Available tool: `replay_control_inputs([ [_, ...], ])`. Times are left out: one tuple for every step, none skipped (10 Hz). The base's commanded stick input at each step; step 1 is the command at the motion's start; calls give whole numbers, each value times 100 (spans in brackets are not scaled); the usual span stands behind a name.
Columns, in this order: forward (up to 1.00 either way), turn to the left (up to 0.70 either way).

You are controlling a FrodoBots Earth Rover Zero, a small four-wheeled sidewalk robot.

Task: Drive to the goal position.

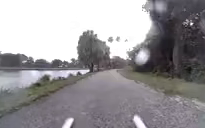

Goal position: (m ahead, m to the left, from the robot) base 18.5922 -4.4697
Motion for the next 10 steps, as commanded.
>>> replay_control_inputs([
  [85, 0],
  [85, 0],
  [85, 0],
  [85, 0],
  [85, 0],
  [85, 0],
  [85, 0],
  [85, 0],
  [85, 0],
  [85, 0],
])
